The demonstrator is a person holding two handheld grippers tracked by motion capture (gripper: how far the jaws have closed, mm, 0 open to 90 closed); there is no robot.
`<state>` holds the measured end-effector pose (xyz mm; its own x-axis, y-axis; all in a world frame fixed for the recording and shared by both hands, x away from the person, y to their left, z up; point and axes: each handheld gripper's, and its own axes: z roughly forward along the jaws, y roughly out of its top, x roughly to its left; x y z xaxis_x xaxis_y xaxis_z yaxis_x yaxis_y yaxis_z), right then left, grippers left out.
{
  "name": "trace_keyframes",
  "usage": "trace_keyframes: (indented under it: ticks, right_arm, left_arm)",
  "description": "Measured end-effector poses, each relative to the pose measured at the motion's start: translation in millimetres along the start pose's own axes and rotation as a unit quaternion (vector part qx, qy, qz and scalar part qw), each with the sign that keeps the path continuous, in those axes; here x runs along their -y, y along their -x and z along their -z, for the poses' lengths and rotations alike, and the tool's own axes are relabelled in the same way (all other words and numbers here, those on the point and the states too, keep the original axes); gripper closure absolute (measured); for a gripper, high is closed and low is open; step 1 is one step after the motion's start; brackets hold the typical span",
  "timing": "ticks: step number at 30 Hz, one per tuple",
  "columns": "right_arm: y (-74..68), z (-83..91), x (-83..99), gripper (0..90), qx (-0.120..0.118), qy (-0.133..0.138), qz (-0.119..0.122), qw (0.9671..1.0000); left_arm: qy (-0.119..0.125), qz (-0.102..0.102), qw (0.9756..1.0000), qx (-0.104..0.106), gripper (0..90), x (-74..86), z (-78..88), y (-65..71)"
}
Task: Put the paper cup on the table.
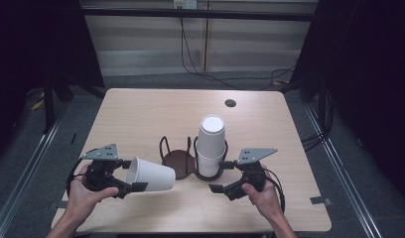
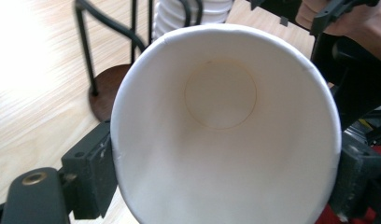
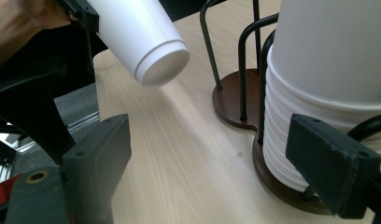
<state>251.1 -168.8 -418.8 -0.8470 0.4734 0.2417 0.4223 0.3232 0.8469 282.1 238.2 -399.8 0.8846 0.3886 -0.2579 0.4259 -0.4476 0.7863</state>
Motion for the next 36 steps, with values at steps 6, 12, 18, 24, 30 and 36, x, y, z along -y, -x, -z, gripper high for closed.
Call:
trace_keyframes:
  ticks: [6, 12, 18, 24, 30, 36]
  right_arm:
    - [1.1, -0.3, 0.6, 14.3, 0.001, -0.001, -0.002, 1.0]
    - [3.4, -0.2, 1.4, 14.3, -0.001, -0.016, -0.003, 0.9999]
    - [4.9, 1.2, 1.9, 14.2, 0.005, -0.013, -0.004, 0.9999]
    - [6.0, 2.0, 2.0, 14.3, 0.009, -0.016, -0.001, 0.9998]
    - [6.8, 0.9, 2.1, 14.2, 0.008, -0.019, -0.001, 0.9998]
    - [6.7, 0.8, 2.5, 14.2, 0.011, -0.021, -0.001, 0.9997]
  left_arm:
    - [-0.011, 0.004, 0.9998, -0.014, 14.3, 4.3, 9.9, -10.0]
    - [-0.018, 0.004, 0.9992, -0.036, 13.9, 4.7, 17.8, -19.7]
    - [-0.039, 0.003, 0.9977, -0.055, 13.8, -0.6, 24.2, -24.5]
    - [-0.066, -0.009, 0.9948, -0.076, 13.7, -5.7, 27.0, -33.6]
    - [-0.08, -0.006, 0.9928, -0.089, 13.7, -9.3, 27.9, -45.9]
    - [-0.104, -0.01, 0.9886, -0.109, 13.6, -21.0, 30.4, -56.7]
